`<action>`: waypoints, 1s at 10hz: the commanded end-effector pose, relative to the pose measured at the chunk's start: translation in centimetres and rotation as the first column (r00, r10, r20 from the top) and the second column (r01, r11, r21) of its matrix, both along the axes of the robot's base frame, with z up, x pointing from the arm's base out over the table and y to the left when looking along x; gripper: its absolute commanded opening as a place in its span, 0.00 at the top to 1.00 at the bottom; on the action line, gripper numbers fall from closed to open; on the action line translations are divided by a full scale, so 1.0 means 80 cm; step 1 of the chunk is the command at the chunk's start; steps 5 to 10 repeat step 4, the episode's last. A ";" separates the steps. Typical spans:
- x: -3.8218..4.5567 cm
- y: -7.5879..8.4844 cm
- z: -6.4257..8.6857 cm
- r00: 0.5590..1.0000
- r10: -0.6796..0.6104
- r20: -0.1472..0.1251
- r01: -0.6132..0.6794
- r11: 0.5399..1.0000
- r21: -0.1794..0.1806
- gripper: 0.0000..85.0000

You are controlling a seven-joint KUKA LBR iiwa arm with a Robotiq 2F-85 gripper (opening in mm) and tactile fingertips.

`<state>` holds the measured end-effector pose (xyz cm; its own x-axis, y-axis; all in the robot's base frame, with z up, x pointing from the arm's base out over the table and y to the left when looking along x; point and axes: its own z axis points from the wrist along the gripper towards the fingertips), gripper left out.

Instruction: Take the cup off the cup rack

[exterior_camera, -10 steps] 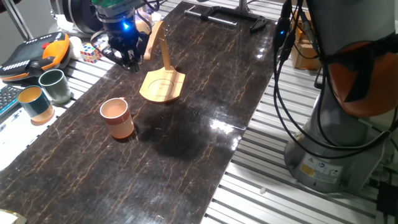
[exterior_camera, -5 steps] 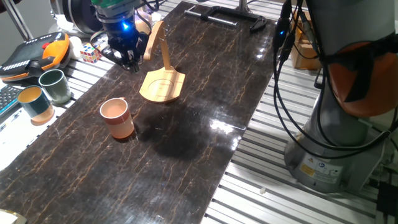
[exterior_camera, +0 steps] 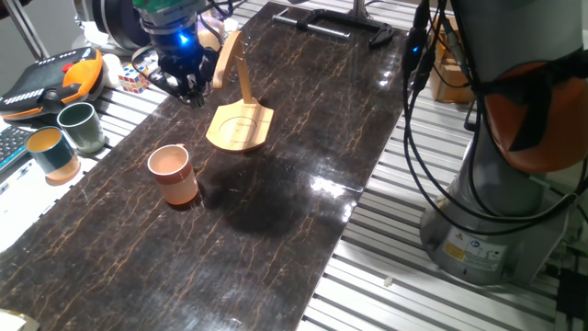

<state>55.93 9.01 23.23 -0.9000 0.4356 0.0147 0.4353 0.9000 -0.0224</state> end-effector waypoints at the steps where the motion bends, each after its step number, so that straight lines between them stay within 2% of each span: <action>1: 0.001 0.000 0.000 1.000 0.000 0.000 0.000 1.000 0.001 0.99; 10: 0.002 -0.001 0.000 1.000 0.000 0.003 0.000 1.000 -0.005 0.99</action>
